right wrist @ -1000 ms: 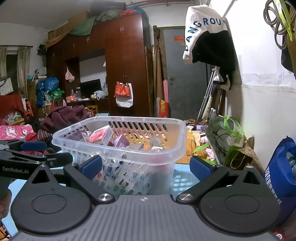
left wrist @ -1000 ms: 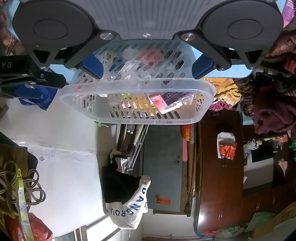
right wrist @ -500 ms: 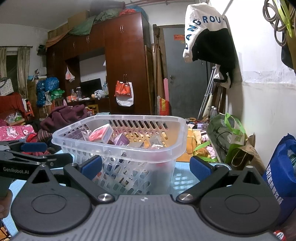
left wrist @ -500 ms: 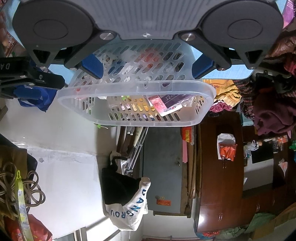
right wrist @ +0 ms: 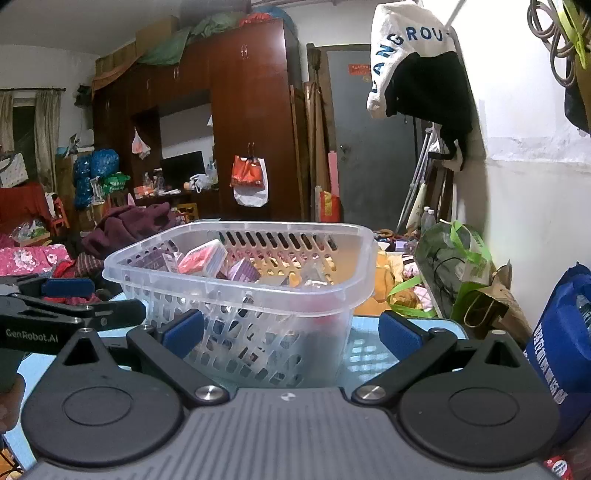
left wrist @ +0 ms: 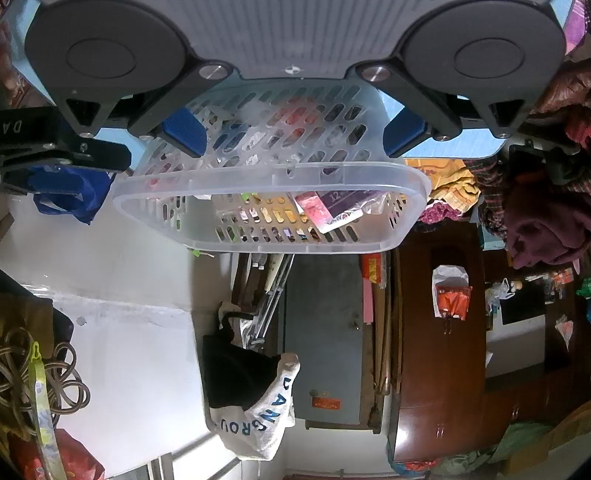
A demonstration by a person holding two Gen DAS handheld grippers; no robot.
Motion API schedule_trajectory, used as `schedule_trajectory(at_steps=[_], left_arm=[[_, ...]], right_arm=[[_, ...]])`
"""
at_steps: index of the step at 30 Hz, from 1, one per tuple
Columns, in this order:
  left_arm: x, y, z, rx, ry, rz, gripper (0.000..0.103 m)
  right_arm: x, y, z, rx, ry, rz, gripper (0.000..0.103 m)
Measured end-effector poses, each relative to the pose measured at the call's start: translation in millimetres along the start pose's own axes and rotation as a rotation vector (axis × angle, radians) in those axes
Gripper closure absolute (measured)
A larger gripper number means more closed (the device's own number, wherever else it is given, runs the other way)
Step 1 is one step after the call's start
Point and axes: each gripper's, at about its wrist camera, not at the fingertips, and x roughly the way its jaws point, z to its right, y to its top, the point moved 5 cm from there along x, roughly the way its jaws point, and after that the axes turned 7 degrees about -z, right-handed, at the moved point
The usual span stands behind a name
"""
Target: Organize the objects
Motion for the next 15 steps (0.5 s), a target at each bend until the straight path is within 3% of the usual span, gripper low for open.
schedule_trajectory(at_steps=[15], left_arm=[[-2.3, 7.6, -1.0, -0.004, -0.046, 0.031, 0.003]], right_arm=[[-0.5, -2.1, 3.8, 0.006, 0.000, -0.014, 0.000]])
